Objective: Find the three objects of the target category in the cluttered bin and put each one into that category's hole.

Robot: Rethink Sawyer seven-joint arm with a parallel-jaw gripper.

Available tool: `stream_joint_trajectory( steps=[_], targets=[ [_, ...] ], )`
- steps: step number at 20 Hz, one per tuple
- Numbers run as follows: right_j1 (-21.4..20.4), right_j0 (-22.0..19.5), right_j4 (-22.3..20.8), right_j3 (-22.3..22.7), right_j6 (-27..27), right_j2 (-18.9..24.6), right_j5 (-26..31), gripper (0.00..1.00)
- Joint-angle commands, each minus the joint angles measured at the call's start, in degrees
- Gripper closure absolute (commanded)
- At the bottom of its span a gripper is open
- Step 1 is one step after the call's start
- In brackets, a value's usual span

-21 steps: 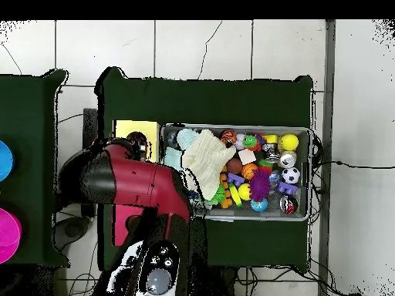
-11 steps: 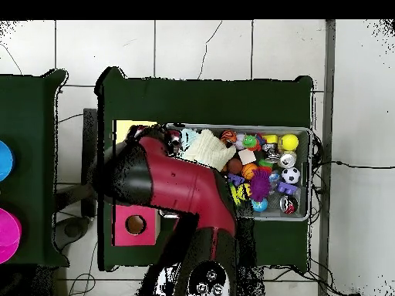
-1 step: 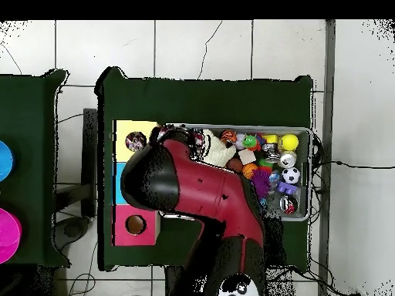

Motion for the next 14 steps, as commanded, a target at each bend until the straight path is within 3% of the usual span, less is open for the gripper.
stream_joint_trajectory(
  steps=[1, 14],
  targets=[
    [-0.2, -2.4, -4.1, 8.4, -0.4, 7.6, 2.3, 0.00],
    [4.5, -3.9, -11.6, 10.9, 4.4, 8.5, -11.1, 0.00]
  ],
)
